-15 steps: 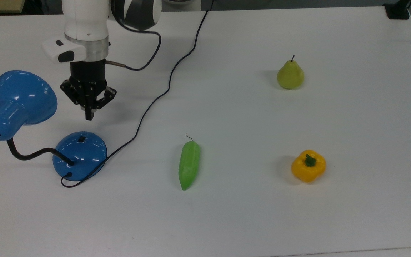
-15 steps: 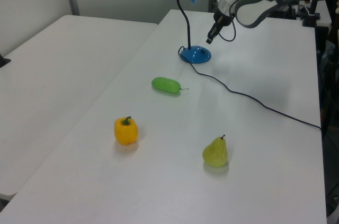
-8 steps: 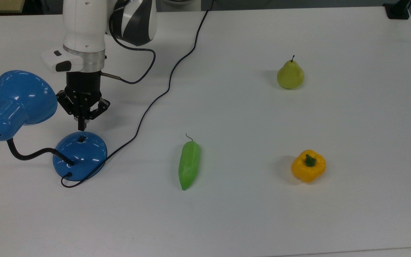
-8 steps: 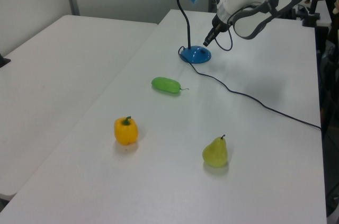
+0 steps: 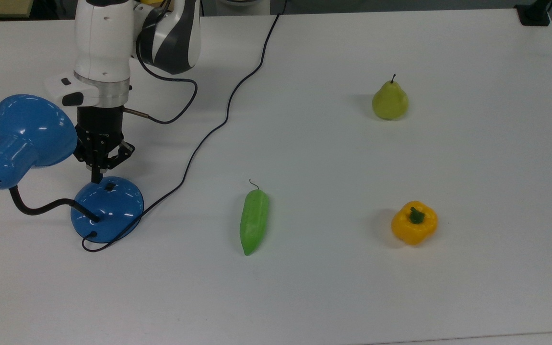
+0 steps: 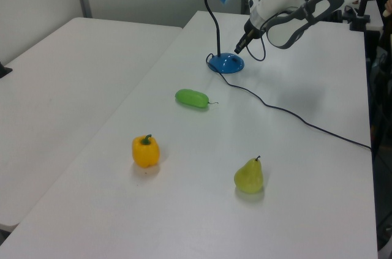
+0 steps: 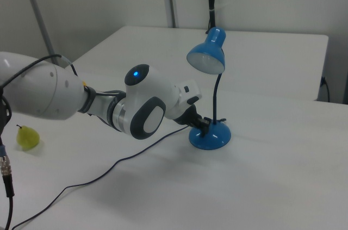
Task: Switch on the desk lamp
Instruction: 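Press down on the switch on the blue lamp base with the gripper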
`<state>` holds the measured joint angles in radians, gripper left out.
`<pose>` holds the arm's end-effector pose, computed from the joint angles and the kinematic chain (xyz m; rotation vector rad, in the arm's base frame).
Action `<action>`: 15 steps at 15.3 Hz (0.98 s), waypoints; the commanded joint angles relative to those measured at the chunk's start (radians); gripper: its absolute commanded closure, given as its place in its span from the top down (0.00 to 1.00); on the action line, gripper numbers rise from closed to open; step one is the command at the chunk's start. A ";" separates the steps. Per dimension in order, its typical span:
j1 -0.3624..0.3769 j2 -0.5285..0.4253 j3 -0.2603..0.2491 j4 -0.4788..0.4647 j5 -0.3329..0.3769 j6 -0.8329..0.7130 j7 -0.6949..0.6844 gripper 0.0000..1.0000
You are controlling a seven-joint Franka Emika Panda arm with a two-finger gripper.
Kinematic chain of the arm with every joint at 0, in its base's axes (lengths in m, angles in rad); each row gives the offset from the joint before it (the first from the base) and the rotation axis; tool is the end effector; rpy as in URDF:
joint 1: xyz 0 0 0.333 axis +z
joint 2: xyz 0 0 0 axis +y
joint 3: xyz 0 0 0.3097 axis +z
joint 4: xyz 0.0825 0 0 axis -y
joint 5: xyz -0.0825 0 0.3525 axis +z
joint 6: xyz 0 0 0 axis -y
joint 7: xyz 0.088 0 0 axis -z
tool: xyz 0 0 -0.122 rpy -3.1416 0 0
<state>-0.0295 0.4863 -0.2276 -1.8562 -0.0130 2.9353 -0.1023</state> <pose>0.6514 -0.1523 0.3366 2.8128 -0.1187 0.8369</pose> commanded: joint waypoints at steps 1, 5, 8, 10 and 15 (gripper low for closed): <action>0.007 0.029 -0.009 0.023 0.011 0.018 0.006 0.00; 0.010 0.029 -0.009 0.023 0.015 0.019 0.007 0.00; 0.014 0.029 -0.007 0.023 0.015 0.019 0.007 0.00; 0.016 0.028 -0.004 0.023 0.016 0.019 0.009 0.00; 0.019 0.029 0.001 0.020 0.015 0.018 0.009 0.00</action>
<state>-0.0205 0.5099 -0.2242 -1.8364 -0.0119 2.9353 -0.1014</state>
